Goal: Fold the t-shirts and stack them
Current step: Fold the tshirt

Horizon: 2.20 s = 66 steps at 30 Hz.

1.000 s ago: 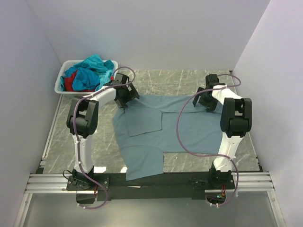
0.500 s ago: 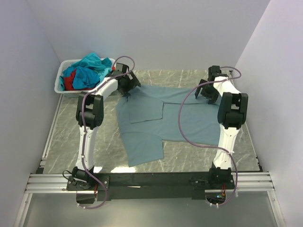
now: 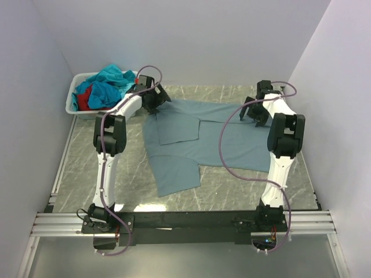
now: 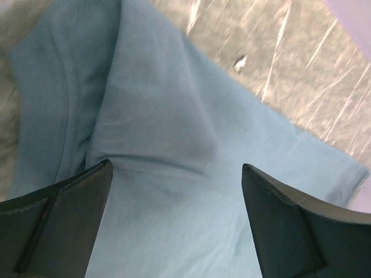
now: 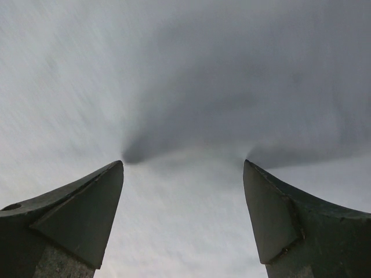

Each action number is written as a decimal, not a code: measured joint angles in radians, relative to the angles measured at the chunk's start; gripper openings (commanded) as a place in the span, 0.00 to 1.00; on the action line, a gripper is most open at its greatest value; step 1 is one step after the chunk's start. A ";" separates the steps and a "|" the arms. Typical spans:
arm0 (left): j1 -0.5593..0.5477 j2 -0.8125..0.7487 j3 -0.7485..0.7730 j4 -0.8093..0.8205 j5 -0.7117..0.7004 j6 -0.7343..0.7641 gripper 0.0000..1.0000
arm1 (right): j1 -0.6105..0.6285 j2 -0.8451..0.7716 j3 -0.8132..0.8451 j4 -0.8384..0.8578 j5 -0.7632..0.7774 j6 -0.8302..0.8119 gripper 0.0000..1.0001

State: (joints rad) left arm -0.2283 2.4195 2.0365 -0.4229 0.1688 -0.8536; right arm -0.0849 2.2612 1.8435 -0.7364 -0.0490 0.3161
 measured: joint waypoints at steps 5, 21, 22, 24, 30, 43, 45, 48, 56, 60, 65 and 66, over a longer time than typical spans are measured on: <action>-0.016 -0.090 -0.111 -0.017 -0.013 0.023 0.99 | -0.005 -0.154 -0.166 0.004 -0.001 0.005 0.91; -0.230 -0.939 -0.758 0.035 -0.180 0.041 0.99 | -0.008 -0.851 -0.768 0.161 -0.016 0.142 0.93; -0.242 -0.979 -0.816 0.021 -0.195 0.031 0.99 | -0.008 -0.880 -0.802 0.159 -0.015 0.150 0.93; -0.267 -1.062 -0.942 0.013 -0.217 0.010 0.99 | -0.008 -0.945 -0.872 0.170 -0.006 0.169 0.93; -0.382 -1.337 -1.273 -0.072 -0.239 -0.085 0.99 | -0.015 -1.129 -1.033 0.175 0.047 0.217 0.96; -0.597 -1.492 -1.606 -0.070 -0.165 -0.270 0.83 | -0.107 -1.358 -1.212 0.167 0.179 0.285 1.00; -0.611 -1.455 -1.614 -0.051 -0.158 -0.279 0.76 | -0.129 -1.384 -1.224 0.166 0.192 0.296 1.00; -0.618 -1.414 -1.612 -0.025 -0.157 -0.294 0.65 | -0.158 -1.416 -1.238 0.167 0.203 0.306 1.00; -0.620 -1.337 -1.608 0.037 -0.172 -0.296 0.26 | -0.215 -1.482 -1.298 0.165 0.205 0.339 1.00; -0.620 -1.313 -1.606 0.045 -0.177 -0.295 0.01 | -0.254 -1.487 -1.322 0.169 0.187 0.365 1.00; -0.621 -1.312 -1.604 0.050 -0.183 -0.292 0.01 | -0.335 -1.465 -1.353 0.179 0.148 0.376 1.00; -0.621 -1.313 -1.604 0.051 -0.185 -0.291 0.01 | -0.351 -1.454 -1.359 0.185 0.139 0.375 1.00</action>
State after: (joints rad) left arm -0.8490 1.1069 0.4324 -0.3721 -0.0162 -1.1450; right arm -0.4358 0.8070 0.4843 -0.5518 0.0898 0.6914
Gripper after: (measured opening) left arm 0.015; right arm 0.997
